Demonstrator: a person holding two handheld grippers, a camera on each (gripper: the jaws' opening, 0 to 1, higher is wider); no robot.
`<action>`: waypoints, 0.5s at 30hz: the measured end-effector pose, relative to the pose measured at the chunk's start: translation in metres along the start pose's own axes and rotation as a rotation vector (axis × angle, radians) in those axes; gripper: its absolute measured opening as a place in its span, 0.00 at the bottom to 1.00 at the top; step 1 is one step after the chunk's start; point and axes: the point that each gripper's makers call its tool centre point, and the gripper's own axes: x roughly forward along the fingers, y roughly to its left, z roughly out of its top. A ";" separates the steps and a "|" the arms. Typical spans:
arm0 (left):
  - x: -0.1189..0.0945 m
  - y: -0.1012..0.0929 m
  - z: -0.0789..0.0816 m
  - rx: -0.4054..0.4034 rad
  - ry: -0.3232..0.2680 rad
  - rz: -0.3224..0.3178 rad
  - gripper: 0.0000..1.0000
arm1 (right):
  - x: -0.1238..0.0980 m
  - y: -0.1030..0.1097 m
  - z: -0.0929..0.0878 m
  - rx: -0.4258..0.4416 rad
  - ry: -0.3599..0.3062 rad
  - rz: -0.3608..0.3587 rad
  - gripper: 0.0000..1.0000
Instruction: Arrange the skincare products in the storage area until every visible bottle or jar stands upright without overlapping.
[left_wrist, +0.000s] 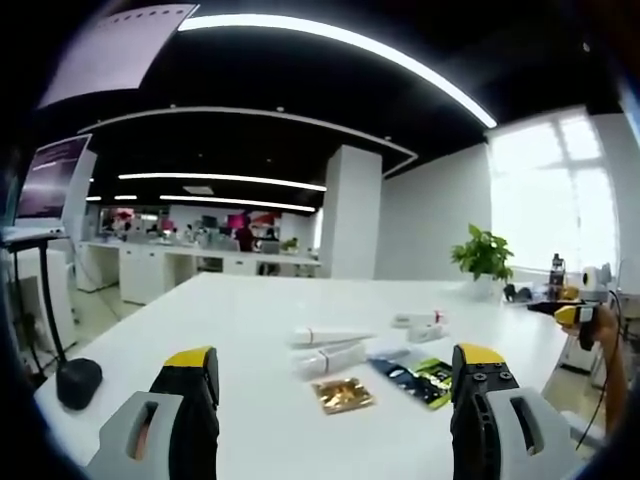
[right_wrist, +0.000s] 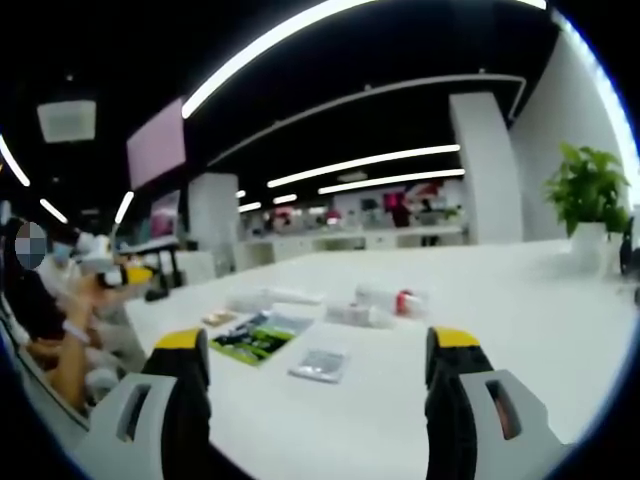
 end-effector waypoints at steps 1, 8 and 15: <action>0.000 0.000 -0.001 0.002 0.004 0.000 0.99 | 0.000 0.000 0.000 0.000 0.000 0.000 0.88; -0.001 -0.001 -0.001 0.000 0.002 -0.001 0.99 | -0.004 -0.002 0.003 0.001 -0.010 -0.011 0.88; -0.002 0.000 -0.001 -0.002 0.000 0.002 0.99 | -0.003 -0.002 0.002 0.002 -0.008 -0.011 0.88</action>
